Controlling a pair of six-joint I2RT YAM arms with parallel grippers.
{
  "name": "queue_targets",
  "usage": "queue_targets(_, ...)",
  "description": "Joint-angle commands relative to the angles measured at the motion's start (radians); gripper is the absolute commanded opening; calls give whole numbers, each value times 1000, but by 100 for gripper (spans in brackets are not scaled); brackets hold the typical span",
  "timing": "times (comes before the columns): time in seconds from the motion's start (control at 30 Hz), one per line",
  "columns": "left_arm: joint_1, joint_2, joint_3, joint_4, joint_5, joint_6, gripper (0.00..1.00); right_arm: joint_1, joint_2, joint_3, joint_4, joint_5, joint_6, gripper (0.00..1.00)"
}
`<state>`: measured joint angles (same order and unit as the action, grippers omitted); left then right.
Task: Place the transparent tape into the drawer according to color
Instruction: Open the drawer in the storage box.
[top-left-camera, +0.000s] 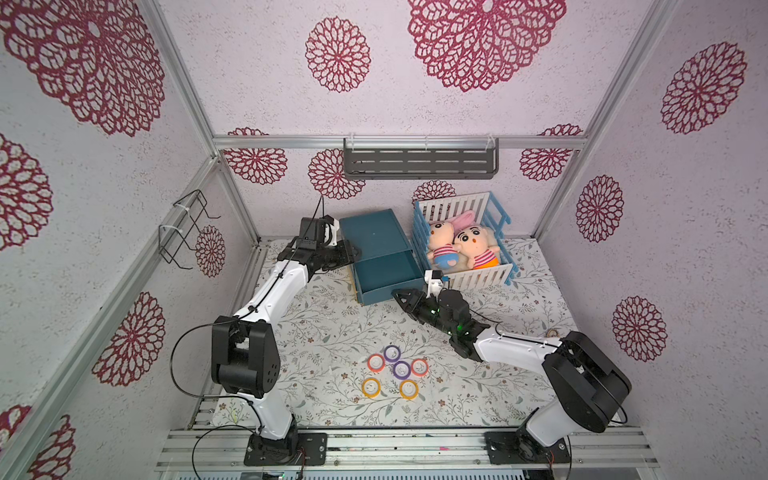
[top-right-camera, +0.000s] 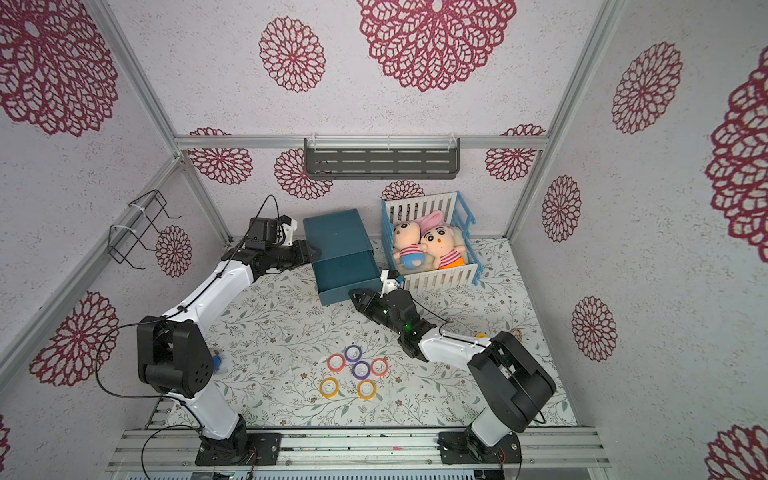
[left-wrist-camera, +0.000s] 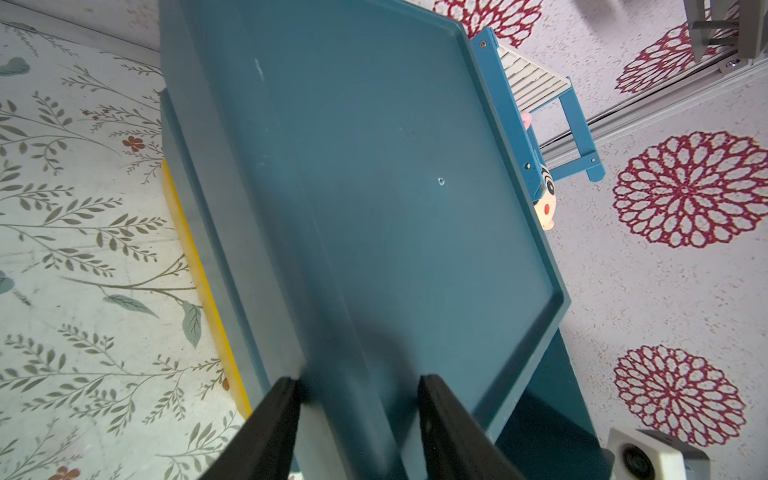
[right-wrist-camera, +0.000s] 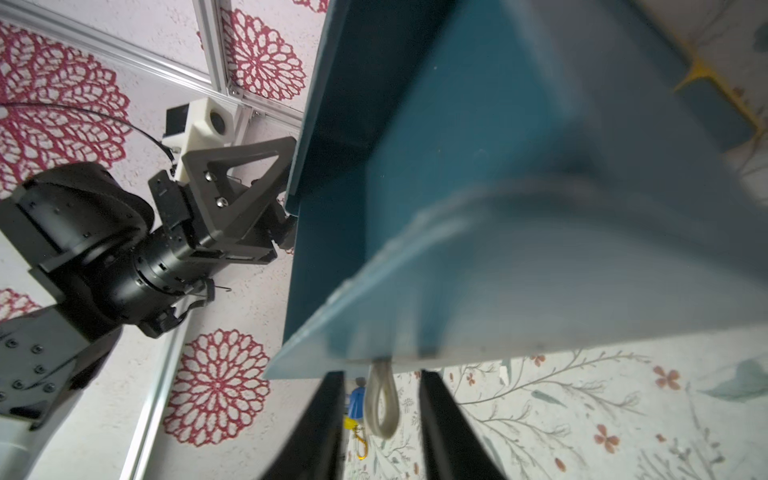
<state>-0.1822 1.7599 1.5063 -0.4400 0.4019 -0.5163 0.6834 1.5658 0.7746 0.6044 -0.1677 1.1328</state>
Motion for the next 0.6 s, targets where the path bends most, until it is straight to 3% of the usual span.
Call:
queue_targets(0.0,4,-26,19,-6,0,15,54,5,-69,-3,-13,21,-61,60)
queue_targets(0.17,4,-43,12,3,-1,8,65,7,-146,-23,-98,49,-121,98)
queue_targets(0.33,4,-69,7,12,-5,-6,75,6,-238,-19,-240,79,-222,99)
queue_targets(0.57,4,-156,-46,34,-32,-23,97,8,-328,58,-526,90,-428,99)
